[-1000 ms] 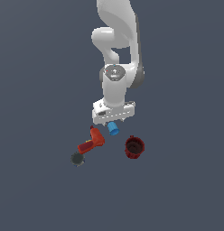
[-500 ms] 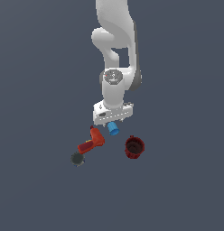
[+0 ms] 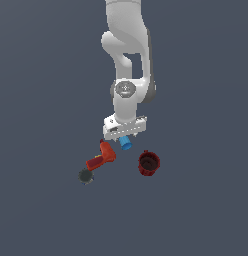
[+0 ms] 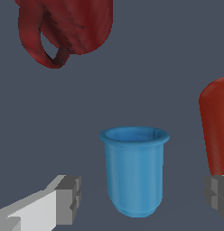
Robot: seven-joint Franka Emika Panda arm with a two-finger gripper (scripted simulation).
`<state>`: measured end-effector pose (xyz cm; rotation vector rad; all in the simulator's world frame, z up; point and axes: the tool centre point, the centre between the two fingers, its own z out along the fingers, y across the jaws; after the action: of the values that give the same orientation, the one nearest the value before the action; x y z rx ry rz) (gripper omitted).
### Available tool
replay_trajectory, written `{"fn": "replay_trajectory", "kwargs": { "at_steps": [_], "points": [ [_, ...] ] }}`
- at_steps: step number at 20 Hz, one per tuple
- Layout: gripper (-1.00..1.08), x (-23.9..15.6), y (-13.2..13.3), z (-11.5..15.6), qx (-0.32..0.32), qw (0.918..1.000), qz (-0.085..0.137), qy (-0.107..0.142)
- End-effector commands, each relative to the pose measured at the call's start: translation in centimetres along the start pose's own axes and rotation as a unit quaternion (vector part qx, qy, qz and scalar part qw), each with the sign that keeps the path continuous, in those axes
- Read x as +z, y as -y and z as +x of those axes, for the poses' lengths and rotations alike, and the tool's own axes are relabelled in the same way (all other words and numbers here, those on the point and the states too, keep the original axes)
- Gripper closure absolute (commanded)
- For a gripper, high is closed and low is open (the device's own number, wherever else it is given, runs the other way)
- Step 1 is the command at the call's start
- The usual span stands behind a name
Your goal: Pick up a designated object from a clutter of objects.
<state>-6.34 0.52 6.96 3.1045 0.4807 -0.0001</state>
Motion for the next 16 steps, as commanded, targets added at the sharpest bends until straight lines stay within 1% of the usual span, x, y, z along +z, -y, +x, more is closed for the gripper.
{"fn": "replay_trajectory", "kwargs": {
  "at_steps": [1,6,11,12,16],
  "points": [
    [-0.92,1.1,0.0,-0.1,0.0,1.0,0.0,0.0],
    [-0.92,3.0,0.0,-0.1,-0.001,1.0,0.0,0.0],
    [-0.92,3.6,0.0,-0.1,-0.001,1.0,0.0,0.0],
    [1.08,3.6,0.0,-0.1,-0.001,1.0,0.0,0.0],
    [1.08,3.6,0.0,-0.1,-0.001,1.0,0.0,0.0]
  ]
}}
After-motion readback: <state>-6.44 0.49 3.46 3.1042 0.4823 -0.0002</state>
